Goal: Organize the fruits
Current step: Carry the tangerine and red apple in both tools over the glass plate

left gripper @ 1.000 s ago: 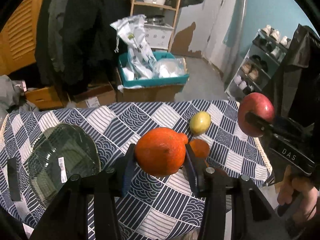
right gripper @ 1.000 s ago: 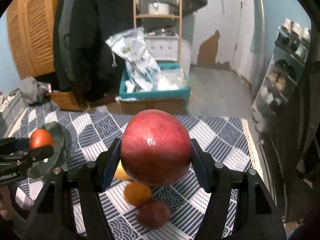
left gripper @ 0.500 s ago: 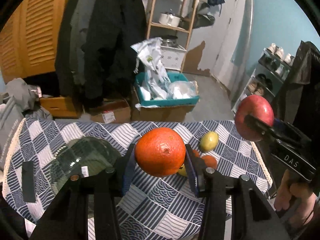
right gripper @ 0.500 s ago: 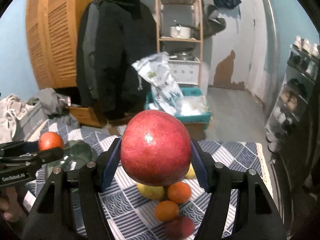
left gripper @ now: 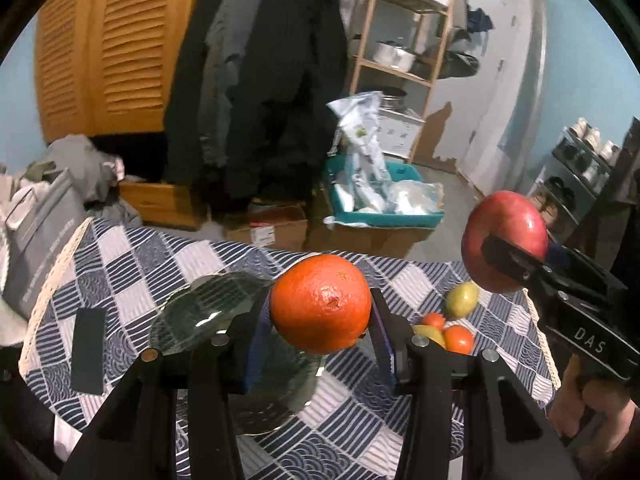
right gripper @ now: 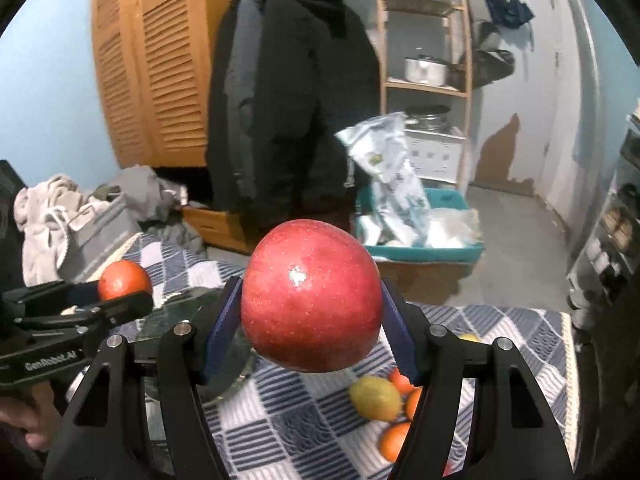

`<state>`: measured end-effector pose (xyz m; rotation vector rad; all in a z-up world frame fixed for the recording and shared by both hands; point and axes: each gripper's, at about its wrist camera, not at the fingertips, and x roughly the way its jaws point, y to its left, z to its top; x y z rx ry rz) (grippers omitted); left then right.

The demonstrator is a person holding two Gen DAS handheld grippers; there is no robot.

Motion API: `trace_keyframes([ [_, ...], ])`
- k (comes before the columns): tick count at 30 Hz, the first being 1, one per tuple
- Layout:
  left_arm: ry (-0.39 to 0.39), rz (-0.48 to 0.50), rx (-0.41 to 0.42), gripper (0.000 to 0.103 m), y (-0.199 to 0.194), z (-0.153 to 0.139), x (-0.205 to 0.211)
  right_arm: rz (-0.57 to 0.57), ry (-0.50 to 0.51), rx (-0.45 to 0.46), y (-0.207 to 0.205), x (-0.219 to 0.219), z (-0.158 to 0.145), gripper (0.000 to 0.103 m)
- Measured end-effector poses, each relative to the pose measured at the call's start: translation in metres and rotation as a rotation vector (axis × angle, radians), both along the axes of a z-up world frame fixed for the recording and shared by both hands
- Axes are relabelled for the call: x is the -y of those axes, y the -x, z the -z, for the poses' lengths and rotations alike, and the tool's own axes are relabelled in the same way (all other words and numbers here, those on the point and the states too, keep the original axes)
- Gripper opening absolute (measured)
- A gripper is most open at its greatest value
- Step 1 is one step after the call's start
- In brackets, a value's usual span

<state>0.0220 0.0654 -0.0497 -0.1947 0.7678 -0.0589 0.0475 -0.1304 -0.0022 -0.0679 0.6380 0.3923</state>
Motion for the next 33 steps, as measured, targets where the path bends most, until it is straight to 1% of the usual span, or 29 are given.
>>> trace_keyframes([
  [4, 0.004, -0.039, -0.017, 0.047, 0.000, 0.008, -0.021, -0.046, 0.008, -0.014, -0.007, -0.030, 0.006, 0.067],
  [10, 0.003, -0.091, -0.045, 0.047, -0.001, 0.024, -0.048, -0.102, 0.009, -0.071, -0.017, -0.067, 0.025, 0.067],
  [15, 0.016, -0.131, -0.081, 0.047, -0.003, 0.041, -0.071, -0.131, 0.014, -0.107, -0.027, -0.090, 0.038, 0.067],
  [21, 0.025, -0.156, -0.134, 0.047, -0.007, 0.065, -0.088, -0.169, 0.032, -0.159, -0.036, -0.116, 0.058, 0.067],
  [24, 0.032, -0.166, -0.171, 0.047, -0.011, 0.083, -0.096, -0.191, 0.045, -0.192, -0.040, -0.128, 0.074, 0.067],
  [27, 0.045, -0.181, -0.198, 0.047, -0.014, 0.098, -0.102, -0.203, 0.073, -0.235, -0.044, -0.139, 0.097, 0.067],
  [31, 0.046, -0.208, -0.247, 0.047, -0.018, 0.124, -0.109, -0.204, 0.100, -0.296, -0.048, -0.145, 0.125, 0.067],
  [33, 0.066, -0.217, -0.273, 0.047, -0.019, 0.135, -0.113, -0.204, 0.110, -0.321, -0.050, -0.146, 0.136, 0.067],
])
